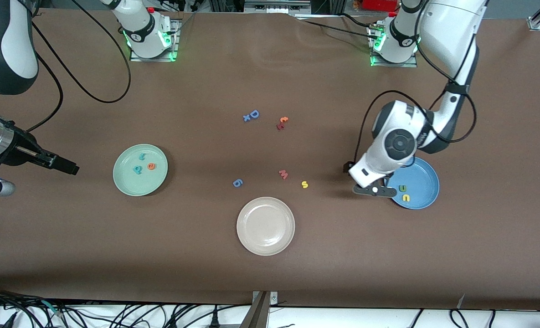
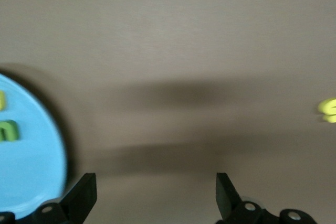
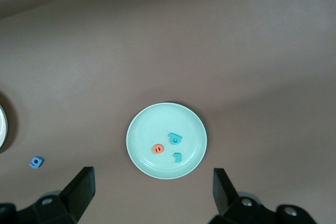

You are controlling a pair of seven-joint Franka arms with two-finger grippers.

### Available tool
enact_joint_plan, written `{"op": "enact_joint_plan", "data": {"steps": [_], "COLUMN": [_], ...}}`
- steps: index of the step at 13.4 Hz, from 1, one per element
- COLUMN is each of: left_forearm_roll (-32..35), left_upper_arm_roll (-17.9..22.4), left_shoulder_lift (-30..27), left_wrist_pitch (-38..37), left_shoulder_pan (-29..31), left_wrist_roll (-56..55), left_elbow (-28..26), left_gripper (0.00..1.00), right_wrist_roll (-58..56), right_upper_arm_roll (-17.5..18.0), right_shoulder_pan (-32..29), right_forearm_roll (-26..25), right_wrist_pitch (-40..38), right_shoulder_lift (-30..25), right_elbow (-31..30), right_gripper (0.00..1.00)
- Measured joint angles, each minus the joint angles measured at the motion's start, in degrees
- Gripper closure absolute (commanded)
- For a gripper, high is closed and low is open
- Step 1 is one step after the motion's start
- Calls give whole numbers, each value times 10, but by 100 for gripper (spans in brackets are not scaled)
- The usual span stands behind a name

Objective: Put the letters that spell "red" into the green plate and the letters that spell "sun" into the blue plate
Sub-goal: 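Release the green c on the blue plate while the right gripper retracts, then move the left gripper over to the yellow s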

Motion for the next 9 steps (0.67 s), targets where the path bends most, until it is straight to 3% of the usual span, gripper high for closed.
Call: {"op": "enact_joint_plan", "data": {"steps": [5,9], "left_forearm_roll": [-14,-45], "left_upper_arm_roll": [-1,0], "left_shoulder_lift": [45,86], "left_wrist_pitch": [0,0], "left_shoulder_pan": [-48,-51], "left_wrist_roll": [-107,-116], "left_elbow": [79,127], "left_gripper": [0,0], "right_wrist_roll": [0,0], "right_upper_arm_roll": [3,3], "right_shoulder_pan": [-1,-1], "right_forearm_roll": [0,0], "right_wrist_pitch": [0,0], "right_shoulder_lift": [-3,-6], "right_elbow": [0,0], "right_gripper": [0,0]}}
